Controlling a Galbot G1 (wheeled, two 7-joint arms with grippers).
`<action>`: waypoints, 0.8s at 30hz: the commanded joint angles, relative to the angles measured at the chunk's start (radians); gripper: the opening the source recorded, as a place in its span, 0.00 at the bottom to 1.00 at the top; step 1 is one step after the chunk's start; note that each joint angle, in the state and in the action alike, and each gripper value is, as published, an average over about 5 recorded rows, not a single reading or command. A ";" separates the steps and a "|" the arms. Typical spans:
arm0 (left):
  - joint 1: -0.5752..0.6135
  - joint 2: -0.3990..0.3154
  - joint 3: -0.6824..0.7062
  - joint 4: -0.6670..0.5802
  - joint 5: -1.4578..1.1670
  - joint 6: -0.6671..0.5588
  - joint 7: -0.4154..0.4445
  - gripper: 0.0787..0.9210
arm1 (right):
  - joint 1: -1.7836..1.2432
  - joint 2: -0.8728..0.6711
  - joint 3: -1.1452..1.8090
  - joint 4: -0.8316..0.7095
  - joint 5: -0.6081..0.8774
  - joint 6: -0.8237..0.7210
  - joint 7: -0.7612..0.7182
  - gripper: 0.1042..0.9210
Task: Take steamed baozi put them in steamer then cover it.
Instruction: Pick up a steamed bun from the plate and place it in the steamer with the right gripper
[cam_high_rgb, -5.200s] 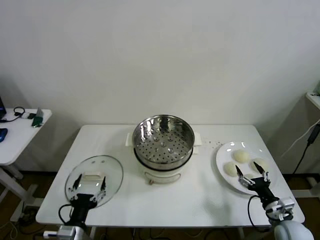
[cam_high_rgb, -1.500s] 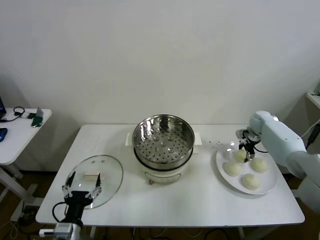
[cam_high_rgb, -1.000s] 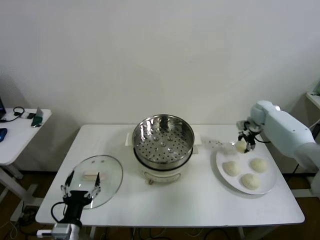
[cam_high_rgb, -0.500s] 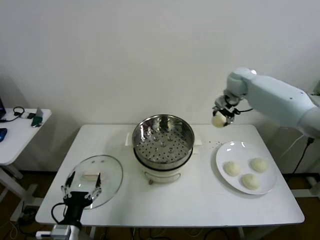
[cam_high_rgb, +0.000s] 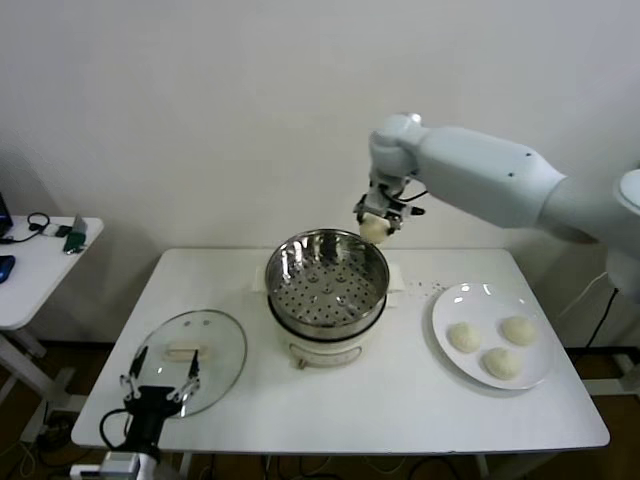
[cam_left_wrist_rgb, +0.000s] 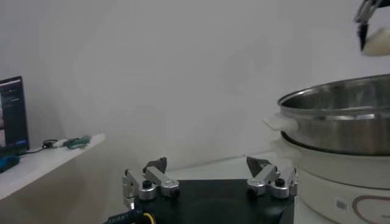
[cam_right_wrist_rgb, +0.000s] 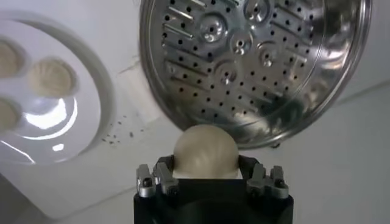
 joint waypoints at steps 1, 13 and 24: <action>0.001 0.003 0.000 0.001 0.001 0.004 0.000 0.88 | -0.070 0.112 0.038 0.000 -0.158 0.067 0.013 0.71; 0.001 -0.001 0.001 0.005 0.005 0.006 -0.002 0.88 | -0.210 0.199 0.127 -0.127 -0.377 0.135 0.051 0.72; -0.005 -0.002 0.006 0.019 0.005 0.006 -0.004 0.88 | -0.253 0.200 0.137 -0.148 -0.388 0.131 0.054 0.74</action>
